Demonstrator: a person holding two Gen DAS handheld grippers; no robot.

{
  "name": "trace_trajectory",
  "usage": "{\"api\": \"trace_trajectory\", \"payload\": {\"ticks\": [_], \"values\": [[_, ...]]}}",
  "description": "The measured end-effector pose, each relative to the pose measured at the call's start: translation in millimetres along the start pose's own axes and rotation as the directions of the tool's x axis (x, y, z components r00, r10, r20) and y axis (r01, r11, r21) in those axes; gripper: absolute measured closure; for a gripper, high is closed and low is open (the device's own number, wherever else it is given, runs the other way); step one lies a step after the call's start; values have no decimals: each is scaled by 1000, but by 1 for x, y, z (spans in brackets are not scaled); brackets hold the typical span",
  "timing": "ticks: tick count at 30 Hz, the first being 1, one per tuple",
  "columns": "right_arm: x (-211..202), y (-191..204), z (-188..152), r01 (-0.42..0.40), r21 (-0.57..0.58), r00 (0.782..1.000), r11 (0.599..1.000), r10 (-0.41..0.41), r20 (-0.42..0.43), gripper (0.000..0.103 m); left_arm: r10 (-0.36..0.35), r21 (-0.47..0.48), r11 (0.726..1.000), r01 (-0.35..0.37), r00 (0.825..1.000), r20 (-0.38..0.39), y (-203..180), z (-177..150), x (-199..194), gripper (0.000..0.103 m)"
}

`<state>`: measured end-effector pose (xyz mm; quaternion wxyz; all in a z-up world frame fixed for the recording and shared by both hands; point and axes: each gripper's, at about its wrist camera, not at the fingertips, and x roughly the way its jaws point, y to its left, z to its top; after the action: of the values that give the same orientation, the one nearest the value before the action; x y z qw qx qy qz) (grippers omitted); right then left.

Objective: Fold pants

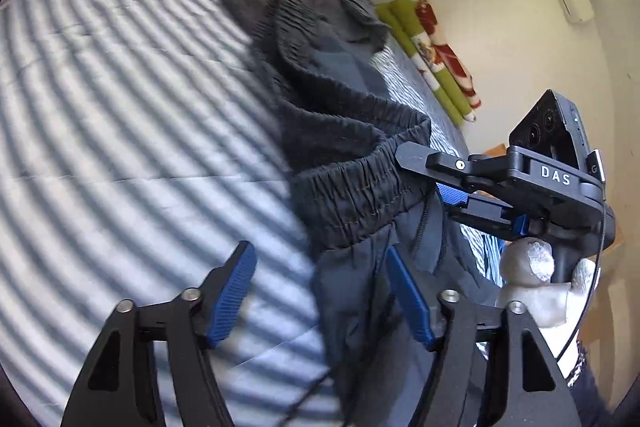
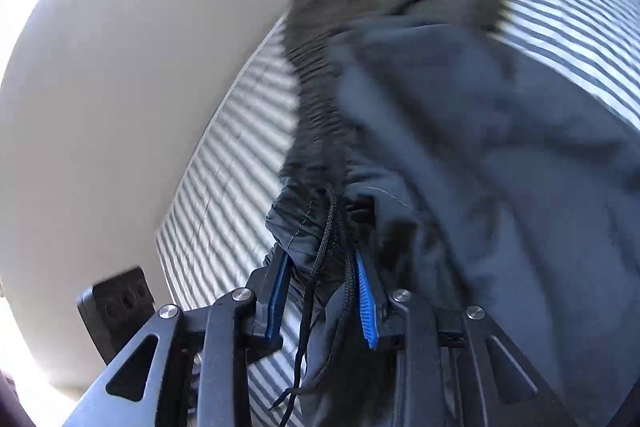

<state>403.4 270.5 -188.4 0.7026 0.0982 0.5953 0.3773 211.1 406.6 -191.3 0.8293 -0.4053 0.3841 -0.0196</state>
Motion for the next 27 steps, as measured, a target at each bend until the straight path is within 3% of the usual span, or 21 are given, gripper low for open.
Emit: {"api": "trace_trajectory", "payload": {"ticks": [3, 6, 10, 12, 14, 19, 22, 25, 27], "values": [[-17, -8, -1, -14, 5, 999, 1000, 14, 29, 79, 28, -3, 1000, -28, 1000, -14, -11, 4, 23, 28], [-36, -11, -4, -45, -16, 997, 999, 46, 54, 79, -23, -58, 998, 21, 999, -23, -12, 7, 36, 28], [-47, -20, -3, -16, 0, 998, 1000, 16, 68, 80, -70, -101, 993, 68, 997, -21, -19, 11, 54, 29], [-63, -30, -8, -26, 26, 996, 999, 24, 81, 81, -94, -96, 991, 92, 996, -13, -29, 12, 59, 37], [-66, -37, -5, -29, 43, 996, 999, 25, 86, 81, -93, -58, 994, 93, 996, 0, -39, 11, 59, 60], [-65, -37, -9, -17, 34, 998, 999, 15, 60, 81, -93, -32, 995, 94, 995, 34, -56, 9, 54, 86], [-61, -28, -10, -23, 18, 999, 1000, 22, 44, 80, -65, -2, 998, 66, 996, 68, -54, 0, 31, 89], [-50, -11, -12, -20, -51, 1000, 998, 20, -6, 71, -34, 39, 999, 30, 994, 104, -50, -23, -8, 90], [-43, 8, -10, 2, -129, 1000, 992, -3, -9, 59, 33, 77, 996, -44, 990, 140, -42, -45, -40, 90]]}}
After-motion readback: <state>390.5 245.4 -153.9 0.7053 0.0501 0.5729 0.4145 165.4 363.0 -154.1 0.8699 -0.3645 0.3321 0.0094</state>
